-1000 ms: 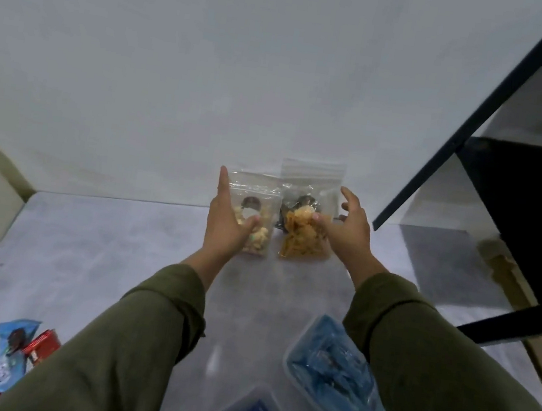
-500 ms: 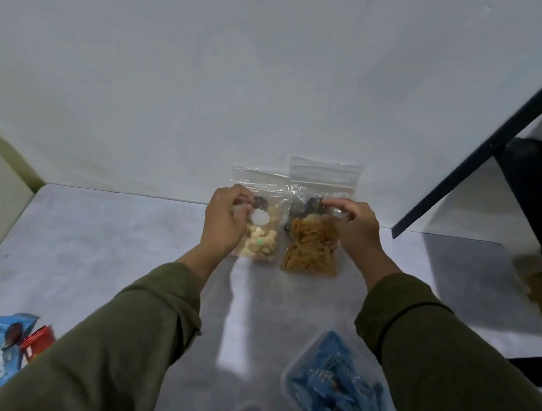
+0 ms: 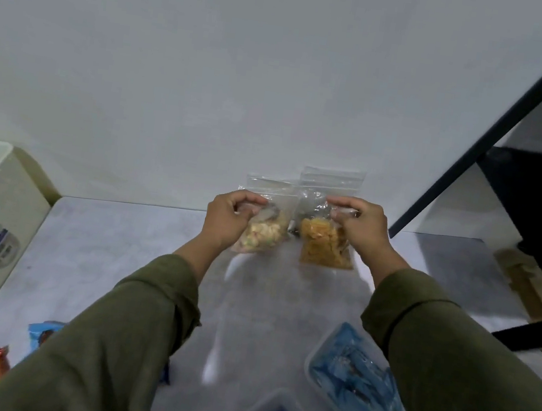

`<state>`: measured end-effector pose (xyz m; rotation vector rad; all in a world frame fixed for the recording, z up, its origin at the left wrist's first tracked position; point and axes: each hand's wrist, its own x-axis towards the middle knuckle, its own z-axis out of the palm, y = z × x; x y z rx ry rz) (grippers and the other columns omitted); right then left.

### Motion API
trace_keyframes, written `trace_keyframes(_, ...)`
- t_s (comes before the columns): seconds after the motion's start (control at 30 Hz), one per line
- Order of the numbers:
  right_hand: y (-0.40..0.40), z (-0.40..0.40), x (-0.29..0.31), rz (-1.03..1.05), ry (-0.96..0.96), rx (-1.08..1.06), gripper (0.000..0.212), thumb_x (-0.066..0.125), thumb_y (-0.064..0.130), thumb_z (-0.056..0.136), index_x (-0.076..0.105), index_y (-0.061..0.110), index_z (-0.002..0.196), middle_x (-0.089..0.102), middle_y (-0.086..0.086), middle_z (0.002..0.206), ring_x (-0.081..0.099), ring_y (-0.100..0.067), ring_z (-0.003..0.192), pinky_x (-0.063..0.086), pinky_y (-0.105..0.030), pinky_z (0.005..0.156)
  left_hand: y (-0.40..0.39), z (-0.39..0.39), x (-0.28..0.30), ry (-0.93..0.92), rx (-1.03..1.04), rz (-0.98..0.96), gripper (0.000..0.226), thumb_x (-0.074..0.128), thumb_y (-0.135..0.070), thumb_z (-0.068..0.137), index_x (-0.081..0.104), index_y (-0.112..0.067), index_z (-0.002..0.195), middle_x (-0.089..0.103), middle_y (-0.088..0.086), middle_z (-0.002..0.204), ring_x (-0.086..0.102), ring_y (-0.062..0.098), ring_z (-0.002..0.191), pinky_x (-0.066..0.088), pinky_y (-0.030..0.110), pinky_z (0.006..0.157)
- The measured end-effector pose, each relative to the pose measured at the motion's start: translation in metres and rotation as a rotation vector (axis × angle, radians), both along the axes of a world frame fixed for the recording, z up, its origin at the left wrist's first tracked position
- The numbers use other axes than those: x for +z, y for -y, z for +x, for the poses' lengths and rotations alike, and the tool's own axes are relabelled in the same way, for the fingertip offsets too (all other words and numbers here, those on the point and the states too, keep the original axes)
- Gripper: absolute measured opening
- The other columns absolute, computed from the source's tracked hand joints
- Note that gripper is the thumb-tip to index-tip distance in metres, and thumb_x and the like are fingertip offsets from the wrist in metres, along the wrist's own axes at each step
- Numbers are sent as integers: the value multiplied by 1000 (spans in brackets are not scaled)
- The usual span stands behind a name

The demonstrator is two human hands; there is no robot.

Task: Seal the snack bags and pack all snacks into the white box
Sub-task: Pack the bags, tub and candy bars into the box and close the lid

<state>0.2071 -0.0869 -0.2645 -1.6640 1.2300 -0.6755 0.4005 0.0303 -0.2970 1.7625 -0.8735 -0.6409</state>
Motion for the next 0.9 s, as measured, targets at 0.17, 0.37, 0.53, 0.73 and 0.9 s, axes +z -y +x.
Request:
trace_keyframes(0.17,-46,18,46,-64,30,-70,29,66,1,82,73,25,95,68,5,97,61,-11,78,48,-15,70,-39,27,42,-5,-63,-74,24,59,-3,88,72,-23,91,68,-12,94,57,4,80,43,7,75)
trace_keyframes(0.37,-136,67,102,-157,91,-96,28,64,-4,83,72,15,102,65,0,94,56,-5,68,41,-1,50,-122,82,105,-81,-126,-182,21,61,1,86,70,-17,92,69,-5,91,63,3,83,52,29,86)
trace_keyframes(0.53,-205,135,138,-227,151,-46,29,66,-2,81,72,22,96,66,1,94,62,-14,76,45,-3,54,-201,144,150,-83,-119,-212,21,60,-3,87,69,-22,90,69,0,93,64,14,91,55,38,78)
trace_keyframes(0.73,-259,225,165,-244,226,77,28,67,-1,80,73,22,95,65,7,86,63,-15,77,48,-9,62,-270,217,181,-36,-27,-231,26,61,-4,87,67,-29,83,69,-2,92,65,19,96,55,39,77)
trace_keyframes(0.9,-285,294,166,-221,257,211,29,65,-3,81,73,22,94,66,4,91,63,-17,82,49,-17,70,-309,267,186,-26,99,-245,25,60,-3,87,67,-27,84,68,-3,90,65,18,94,54,38,77)
